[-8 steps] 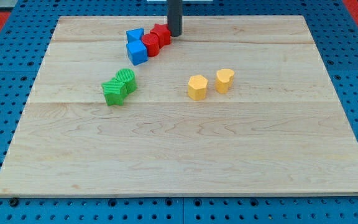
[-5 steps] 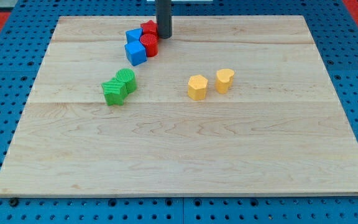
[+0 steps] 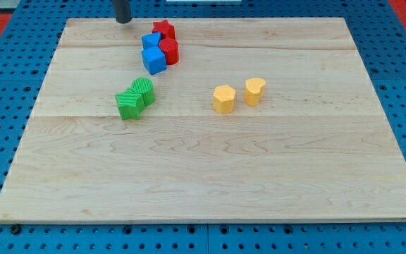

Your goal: Place the red bluegreen blocks in a diagonal row

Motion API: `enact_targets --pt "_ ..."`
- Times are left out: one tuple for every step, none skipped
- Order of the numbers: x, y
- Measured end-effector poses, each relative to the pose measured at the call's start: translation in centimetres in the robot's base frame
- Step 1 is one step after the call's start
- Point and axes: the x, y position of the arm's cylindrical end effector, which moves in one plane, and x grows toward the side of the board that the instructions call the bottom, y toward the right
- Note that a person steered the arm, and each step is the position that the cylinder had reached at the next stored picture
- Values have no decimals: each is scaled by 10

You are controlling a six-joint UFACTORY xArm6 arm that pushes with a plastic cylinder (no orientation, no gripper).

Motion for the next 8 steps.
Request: enact_targets --pt "20 55" --pt "33 84" --pt "33 78" --pt "39 76" --pt "46 65" --pt "50 51" --pt "75 51" --pt "90 51"
